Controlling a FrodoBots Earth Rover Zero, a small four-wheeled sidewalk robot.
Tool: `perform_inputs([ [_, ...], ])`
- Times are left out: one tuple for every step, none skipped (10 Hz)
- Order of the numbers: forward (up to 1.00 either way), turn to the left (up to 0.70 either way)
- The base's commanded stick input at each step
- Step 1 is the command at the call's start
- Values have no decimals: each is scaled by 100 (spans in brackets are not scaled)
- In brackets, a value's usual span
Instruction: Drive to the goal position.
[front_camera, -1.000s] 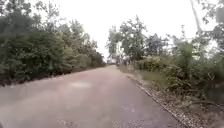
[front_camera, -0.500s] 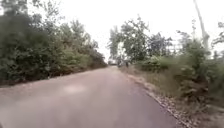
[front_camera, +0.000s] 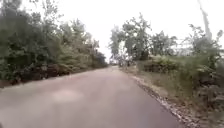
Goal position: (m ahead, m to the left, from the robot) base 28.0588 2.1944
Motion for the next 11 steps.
perform_inputs([
  [100,0],
  [100,0],
  [100,0],
  [100,0],
  [100,0],
  [100,0],
  [100,0],
  [100,-8],
  [100,-30],
  [100,-40],
  [100,-40],
])
